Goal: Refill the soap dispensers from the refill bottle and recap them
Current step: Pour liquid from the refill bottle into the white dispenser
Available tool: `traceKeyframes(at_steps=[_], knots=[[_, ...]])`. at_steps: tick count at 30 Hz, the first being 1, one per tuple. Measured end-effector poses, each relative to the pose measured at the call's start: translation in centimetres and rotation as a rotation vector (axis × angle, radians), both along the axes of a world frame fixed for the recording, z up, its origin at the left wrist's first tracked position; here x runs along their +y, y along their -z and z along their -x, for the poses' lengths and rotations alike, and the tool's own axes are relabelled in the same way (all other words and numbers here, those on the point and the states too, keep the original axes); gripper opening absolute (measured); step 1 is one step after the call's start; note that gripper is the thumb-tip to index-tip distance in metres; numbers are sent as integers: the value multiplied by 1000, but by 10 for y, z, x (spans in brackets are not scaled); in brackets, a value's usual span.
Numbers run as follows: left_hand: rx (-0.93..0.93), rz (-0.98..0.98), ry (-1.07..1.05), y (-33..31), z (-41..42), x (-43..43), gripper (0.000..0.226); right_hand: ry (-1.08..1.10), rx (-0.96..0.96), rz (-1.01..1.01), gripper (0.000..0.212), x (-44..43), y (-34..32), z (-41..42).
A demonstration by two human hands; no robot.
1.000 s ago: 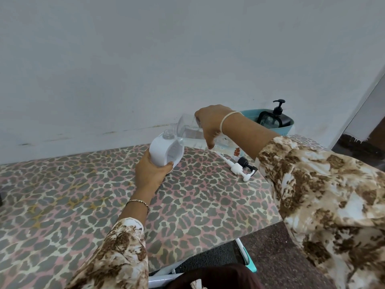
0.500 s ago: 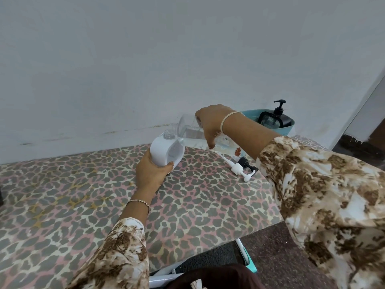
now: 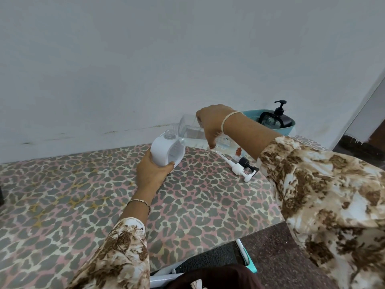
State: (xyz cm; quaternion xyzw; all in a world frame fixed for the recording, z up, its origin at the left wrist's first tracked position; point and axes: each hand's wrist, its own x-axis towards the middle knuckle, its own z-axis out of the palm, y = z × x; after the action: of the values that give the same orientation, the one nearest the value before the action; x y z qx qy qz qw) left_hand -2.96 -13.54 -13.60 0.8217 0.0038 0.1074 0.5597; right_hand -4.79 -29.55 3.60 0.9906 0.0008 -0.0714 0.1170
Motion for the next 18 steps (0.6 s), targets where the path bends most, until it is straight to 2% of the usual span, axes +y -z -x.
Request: traceKeyframes(at_steps=[18], knots=[[9, -7, -9, 0, 0, 0, 71, 2, 0, 17, 80, 1, -1, 0]])
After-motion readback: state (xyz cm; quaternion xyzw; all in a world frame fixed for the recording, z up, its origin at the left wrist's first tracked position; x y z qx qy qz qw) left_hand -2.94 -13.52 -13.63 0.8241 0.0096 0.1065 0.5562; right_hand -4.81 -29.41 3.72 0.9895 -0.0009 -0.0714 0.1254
